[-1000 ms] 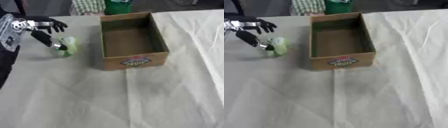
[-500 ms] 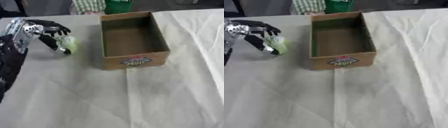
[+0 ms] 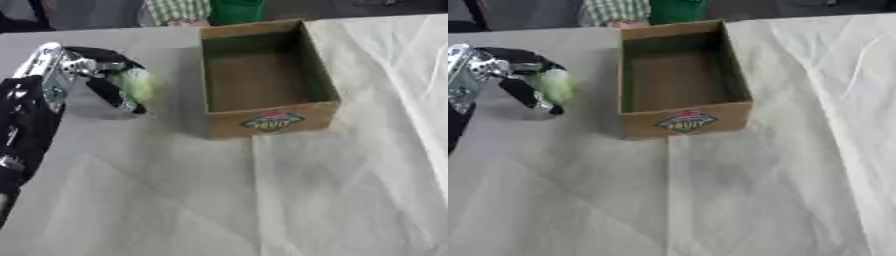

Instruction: Pick up objects on the table and place them in the box.

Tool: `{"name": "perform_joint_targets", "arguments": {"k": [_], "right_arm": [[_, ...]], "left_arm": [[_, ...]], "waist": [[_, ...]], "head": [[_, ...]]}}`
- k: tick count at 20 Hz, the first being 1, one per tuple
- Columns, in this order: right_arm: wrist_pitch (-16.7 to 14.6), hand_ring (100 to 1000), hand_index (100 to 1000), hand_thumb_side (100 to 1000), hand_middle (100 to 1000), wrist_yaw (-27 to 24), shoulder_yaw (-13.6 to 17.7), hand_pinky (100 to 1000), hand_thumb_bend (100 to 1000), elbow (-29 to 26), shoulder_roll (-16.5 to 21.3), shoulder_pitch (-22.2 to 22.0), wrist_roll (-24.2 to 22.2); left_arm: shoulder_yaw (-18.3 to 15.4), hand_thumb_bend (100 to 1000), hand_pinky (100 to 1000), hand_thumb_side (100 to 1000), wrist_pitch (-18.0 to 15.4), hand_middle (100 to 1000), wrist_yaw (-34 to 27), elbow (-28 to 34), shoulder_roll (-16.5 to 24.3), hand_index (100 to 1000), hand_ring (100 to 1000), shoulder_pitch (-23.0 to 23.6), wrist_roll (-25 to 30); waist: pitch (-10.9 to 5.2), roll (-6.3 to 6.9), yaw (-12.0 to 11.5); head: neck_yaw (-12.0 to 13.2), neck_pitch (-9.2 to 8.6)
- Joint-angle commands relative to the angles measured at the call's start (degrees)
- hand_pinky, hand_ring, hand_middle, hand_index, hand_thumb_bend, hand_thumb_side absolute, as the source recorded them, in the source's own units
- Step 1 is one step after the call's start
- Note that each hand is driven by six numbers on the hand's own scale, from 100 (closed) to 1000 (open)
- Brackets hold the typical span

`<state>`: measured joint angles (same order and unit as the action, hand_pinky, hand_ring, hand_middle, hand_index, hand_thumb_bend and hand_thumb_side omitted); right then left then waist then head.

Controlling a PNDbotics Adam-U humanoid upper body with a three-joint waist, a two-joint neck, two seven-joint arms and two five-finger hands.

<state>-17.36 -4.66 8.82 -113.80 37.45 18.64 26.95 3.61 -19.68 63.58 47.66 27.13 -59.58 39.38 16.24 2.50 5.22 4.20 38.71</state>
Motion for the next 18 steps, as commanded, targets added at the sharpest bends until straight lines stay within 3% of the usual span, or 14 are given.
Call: {"name": "perform_joint_targets", "arguments": {"k": [1,4,5,8,10,18], "right_arm": [[-0.19,720,876,552,741,-0.47,0.58,836,100,-0.80,1.14,0.51,0.02],[-0.19,718,875,552,739,-0.46,0.57,836,100,-0.80,1.06,0.45,0.09],[-0.20,717,875,552,738,-0.47,0.57,836,100,-0.80,1.04,0.44,0.11],[-0.25,716,876,551,738,-0.51,0.62,836,100,-0.80,0.99,0.41,0.22],[-0.25,716,876,551,738,-0.51,0.66,837,100,-0.80,0.98,0.32,0.28],[-0.27,715,876,550,737,-0.54,0.79,836,100,-0.80,0.93,0.02,0.64]], "left_arm": [[-0.83,359,653,643,0.05,703,0.86,0.33,0.71,945,794,-1.31,-2.33],[-0.78,129,608,569,0.38,663,1.37,0.56,0.67,894,756,-1.30,-5.27],[-0.71,100,597,538,0.51,656,1.76,0.64,0.67,887,748,-1.28,-6.33],[-0.51,100,555,373,0.53,617,3.41,0.73,0.67,854,707,-1.15,-9.38],[-0.47,100,535,334,0.31,604,4.22,0.72,0.74,839,686,-1.02,-11.37],[-1.25,100,503,339,1.45,580,6.80,6.30,1.46,815,642,-1.04,-16.59]], "waist": [[-0.98,-0.13,0.04],[-0.98,-0.06,0.02],[-0.97,-0.05,0.01],[-0.94,-0.03,0.05],[-0.96,0.00,0.03],[-1.26,-0.01,-0.36]], "head": [[0.17,-0.33],[0.16,-0.32],[0.14,-0.30],[0.10,-0.27],[0.02,-0.21],[-0.53,-0.10]]}}
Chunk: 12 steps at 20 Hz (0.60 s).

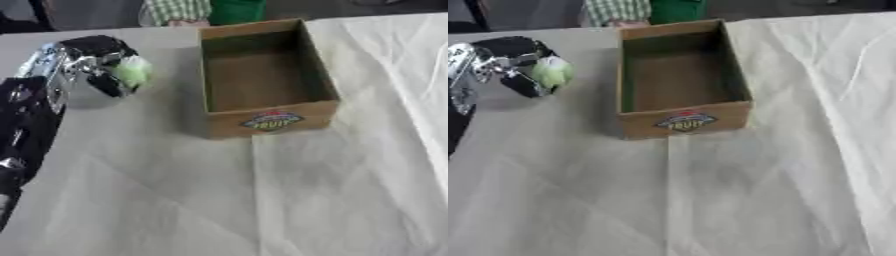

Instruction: Pick up objects on the table and place them in the box.

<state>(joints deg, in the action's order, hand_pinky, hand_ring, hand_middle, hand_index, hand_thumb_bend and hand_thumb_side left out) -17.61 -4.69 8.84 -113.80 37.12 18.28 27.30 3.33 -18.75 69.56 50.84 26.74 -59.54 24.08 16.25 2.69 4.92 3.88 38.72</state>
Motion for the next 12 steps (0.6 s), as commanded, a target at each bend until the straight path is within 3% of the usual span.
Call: {"name": "perform_joint_targets", "arguments": {"k": [1,6,12], "right_arm": [[-0.05,715,875,551,737,-0.52,0.77,836,100,-0.80,1.27,0.36,0.33],[-0.09,715,875,549,737,-0.58,0.77,835,100,-0.80,1.36,0.36,0.47],[-0.15,714,875,551,738,-0.94,0.59,834,100,-0.80,1.32,0.68,0.31]], "left_arm": [[-1.46,100,502,344,0.77,573,0.68,4.14,1.73,807,635,-1.20,-1.58],[-2.37,100,495,335,1.36,562,-0.44,10.34,0.85,798,632,-2.41,-2.46],[-0.21,100,488,329,1.04,556,0.15,17.51,-2.00,794,625,-4.93,-2.30]], "waist": [[-1.33,-0.22,-0.07],[-1.61,-0.26,-0.12],[-2.00,-0.38,-0.01]], "head": [[-0.33,-0.10],[-0.61,-0.15],[-0.25,-0.17]]}}
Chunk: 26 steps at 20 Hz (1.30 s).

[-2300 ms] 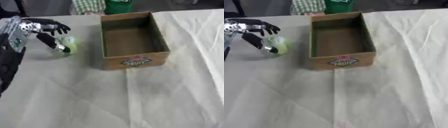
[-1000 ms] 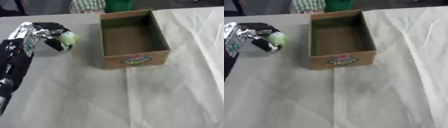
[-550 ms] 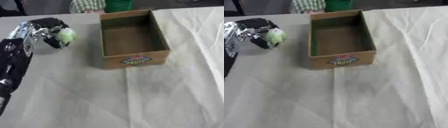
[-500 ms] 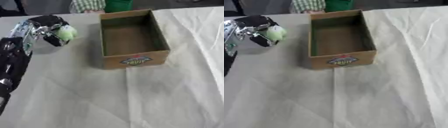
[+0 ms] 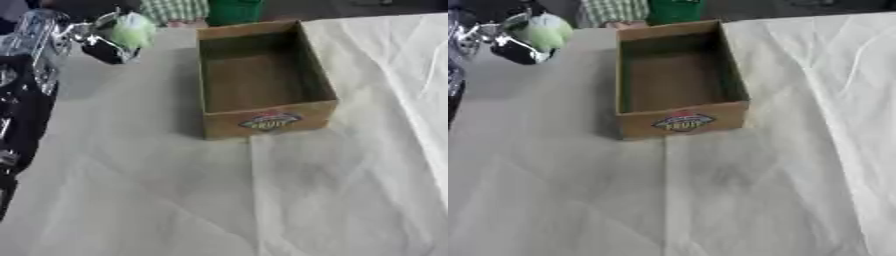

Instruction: Pick up objects on the table and place them in the box.

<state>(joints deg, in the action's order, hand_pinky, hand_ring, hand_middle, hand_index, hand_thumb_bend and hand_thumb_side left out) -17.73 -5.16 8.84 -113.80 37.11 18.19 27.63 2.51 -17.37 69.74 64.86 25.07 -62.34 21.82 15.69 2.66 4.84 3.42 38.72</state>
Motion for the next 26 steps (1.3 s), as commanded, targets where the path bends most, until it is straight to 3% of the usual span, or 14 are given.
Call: {"name": "perform_joint_targets", "arguments": {"k": [1,7,12,16,23,24,26], "right_arm": [[-0.06,714,875,551,738,-0.54,0.58,834,100,-0.80,1.30,0.83,-0.04],[-0.18,714,875,549,738,-1.33,0.25,834,100,-0.80,0.61,2.13,-0.38],[-0.11,714,875,548,738,-2.52,-0.46,835,100,-0.80,-0.45,4.02,-1.47],[-0.07,714,875,549,738,-3.00,-0.69,835,100,-0.80,-0.82,4.66,-2.01],[0.01,715,875,546,738,-3.20,-0.66,836,100,-0.80,-1.00,4.80,-2.14],[0.02,714,875,546,738,-3.19,-0.65,836,100,-0.80,-1.01,4.79,-2.14],[0.04,714,875,546,738,-3.19,-0.65,835,100,-0.80,-1.02,4.80,-2.11]], "left_arm": [[0.89,100,489,325,-0.58,556,-0.30,4.54,-1.20,793,625,-2.60,0.14],[2.23,100,490,314,-0.79,546,-1.26,10.02,-7.49,782,618,-3.59,0.26],[3.12,100,486,310,0.20,535,1.44,11.32,-13.17,772,613,-2.65,0.23],[3.37,100,484,313,0.61,526,4.97,8.21,-16.23,767,605,-2.34,0.06],[3.60,100,502,286,0.36,552,8.23,0.44,-17.78,791,627,-1.52,1.51],[3.68,100,510,337,0.11,564,8.30,-0.44,-17.89,802,639,-1.58,2.22],[3.80,100,538,580,-0.35,601,8.47,-1.76,-17.98,832,681,-1.81,3.64]], "waist": [[-1.49,-0.42,0.13],[-1.46,-0.74,0.59],[-1.15,-0.84,1.75],[-0.99,-0.84,2.27],[-0.93,-0.65,2.29],[-0.92,-0.60,2.39],[-0.91,-0.53,2.63]], "head": [[0.26,-0.15],[1.08,-0.27],[1.93,-0.80],[2.36,-0.94],[2.18,-0.95],[2.18,-0.96],[2.24,-0.96]]}}
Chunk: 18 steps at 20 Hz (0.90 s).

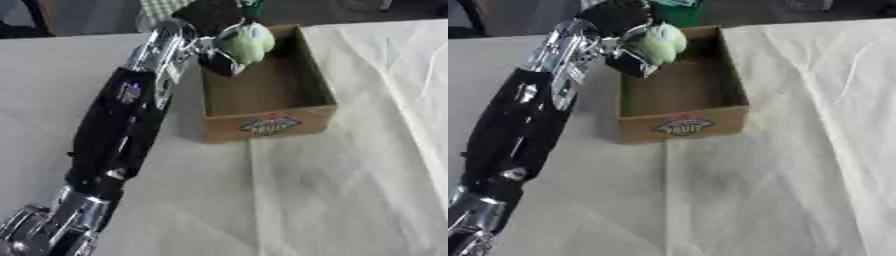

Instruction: Pick up objects on the table and place them in the box.

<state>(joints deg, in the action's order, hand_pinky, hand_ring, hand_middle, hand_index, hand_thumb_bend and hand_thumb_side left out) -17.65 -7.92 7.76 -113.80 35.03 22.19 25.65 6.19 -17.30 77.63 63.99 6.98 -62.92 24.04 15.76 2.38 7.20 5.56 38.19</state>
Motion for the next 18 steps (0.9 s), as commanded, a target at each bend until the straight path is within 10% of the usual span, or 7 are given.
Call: {"name": "perform_joint_targets", "arguments": {"k": [1,5,7,11,12,18], "right_arm": [[-0.05,714,875,546,738,-0.43,0.44,835,100,-0.80,1.06,0.81,-0.13],[-0.05,714,875,546,738,-0.41,0.53,835,100,-0.80,1.05,0.77,-0.03],[-0.03,714,875,545,738,-0.38,0.57,835,100,-0.80,1.02,0.65,0.00],[-0.02,714,875,545,738,-0.36,0.60,835,100,-0.80,1.01,0.58,0.07],[-0.01,714,875,545,738,-0.35,0.64,835,100,-0.80,1.00,0.53,0.10],[-0.08,714,874,545,738,-0.25,0.81,834,100,-0.80,1.06,0.36,0.33]], "left_arm": [[0.14,100,550,667,-0.58,615,0.72,-1.43,0.07,846,698,-1.39,2.07],[0.41,135,612,812,-1.68,702,1.28,-1.77,-0.10,915,779,-1.72,1.56],[0.57,328,642,855,-2.10,753,2.54,-1.41,0.04,959,821,-1.81,-0.17],[0.51,328,642,855,-2.54,753,4.53,-1.83,-0.01,959,821,-1.80,-2.05],[0.55,872,710,848,-2.43,845,4.90,-1.88,0.21,1000,900,-1.83,-2.15],[0.34,1000,710,873,-1.73,846,8.49,-1.10,0.57,1000,899,-1.26,-2.10]], "waist": [[-0.98,-0.22,0.42],[-1.01,-0.15,0.76],[-1.06,-0.14,0.82],[-1.09,-0.14,0.84],[-1.13,-0.12,0.85],[-1.18,-0.13,0.88]], "head": [[0.16,-0.43],[0.36,-0.64],[0.41,-0.64],[0.42,-0.66],[0.38,-0.71],[0.26,-0.67]]}}
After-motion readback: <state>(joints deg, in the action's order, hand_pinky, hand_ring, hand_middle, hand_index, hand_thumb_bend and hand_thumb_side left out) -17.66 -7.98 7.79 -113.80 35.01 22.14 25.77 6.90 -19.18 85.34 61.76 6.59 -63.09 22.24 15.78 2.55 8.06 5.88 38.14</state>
